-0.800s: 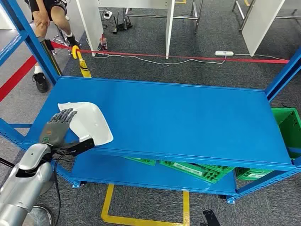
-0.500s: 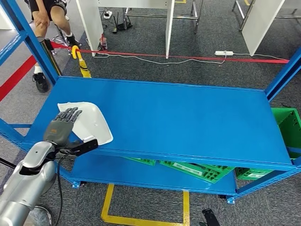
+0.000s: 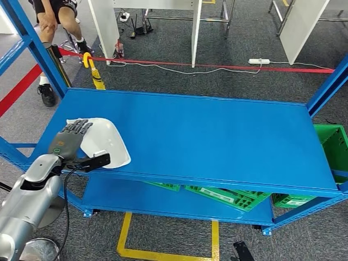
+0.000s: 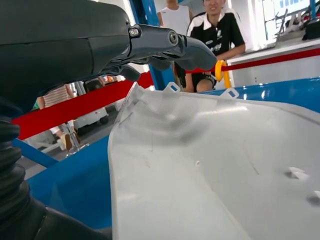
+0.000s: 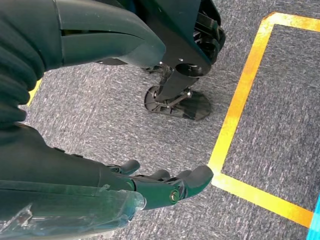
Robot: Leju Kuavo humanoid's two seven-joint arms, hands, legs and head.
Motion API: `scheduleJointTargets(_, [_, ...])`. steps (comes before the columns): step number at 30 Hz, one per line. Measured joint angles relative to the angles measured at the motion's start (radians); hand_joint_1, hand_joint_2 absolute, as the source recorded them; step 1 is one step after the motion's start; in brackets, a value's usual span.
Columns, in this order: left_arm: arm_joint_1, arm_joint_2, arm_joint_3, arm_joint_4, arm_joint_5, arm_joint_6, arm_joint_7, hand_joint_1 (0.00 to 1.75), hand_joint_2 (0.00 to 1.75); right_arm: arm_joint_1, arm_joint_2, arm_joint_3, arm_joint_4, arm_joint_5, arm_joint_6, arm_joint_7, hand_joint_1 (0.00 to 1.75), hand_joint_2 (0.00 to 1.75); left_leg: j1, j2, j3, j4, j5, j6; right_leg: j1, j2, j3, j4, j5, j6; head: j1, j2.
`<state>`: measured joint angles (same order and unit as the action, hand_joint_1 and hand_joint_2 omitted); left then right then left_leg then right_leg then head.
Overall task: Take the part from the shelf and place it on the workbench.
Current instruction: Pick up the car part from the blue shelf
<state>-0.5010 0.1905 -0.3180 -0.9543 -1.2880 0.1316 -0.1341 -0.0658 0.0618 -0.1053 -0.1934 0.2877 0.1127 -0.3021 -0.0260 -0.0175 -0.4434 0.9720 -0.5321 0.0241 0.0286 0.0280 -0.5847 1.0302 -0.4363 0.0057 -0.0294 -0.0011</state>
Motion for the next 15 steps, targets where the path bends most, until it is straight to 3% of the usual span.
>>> scheduleJointTargets(8, [-0.026,0.004,-0.002,0.04,0.0,-0.005,0.001,0.01,1.75,0.001,0.0,0.0,0.0,0.003,0.002,0.0,0.0,1.75,0.0,0.0,0.0,0.0,0.0,0.0,0.0,0.0,0.0,0.0,0.0,0.0,0.0,0.0])
scheduleJointTargets(9, [-0.028,0.004,-0.002,0.043,0.0,-0.006,0.002,0.09,1.75,0.001,0.0,0.0,0.0,0.003,0.002,0.0,0.0,1.75,0.0,0.0,0.0,0.0,0.0,0.0,0.0,0.0,0.0,0.0,0.0,0.0,0.0,0.0])
scheduleJointTargets(11, [-0.033,0.004,-0.003,0.05,0.0,-0.006,0.005,0.57,1.75,0.001,0.0,0.0,0.0,0.003,0.002,0.0,0.0,1.75,0.0,0.0,0.0,0.0,0.0,0.0,0.0,0.0,0.0,0.0,0.0,0.0,0.0,0.0])
scheduleJointTargets(13, [-0.036,0.004,-0.003,0.061,0.0,-0.004,0.009,1.24,1.75,0.001,0.0,0.0,0.0,0.006,0.003,0.001,0.0,1.75,0.0,0.0,0.0,0.0,0.0,0.0,0.0,0.0,0.0,0.0,0.0,0.0,0.0,0.0])
scheduleJointTargets(15, [-0.038,0.003,-0.004,0.073,-0.002,-0.001,0.014,1.64,1.75,0.001,0.0,0.0,0.0,0.009,0.003,0.002,0.0,1.75,0.0,0.0,0.0,0.0,0.0,0.0,0.0,0.0,0.0,0.0,0.0,0.0,0.0,0.0])
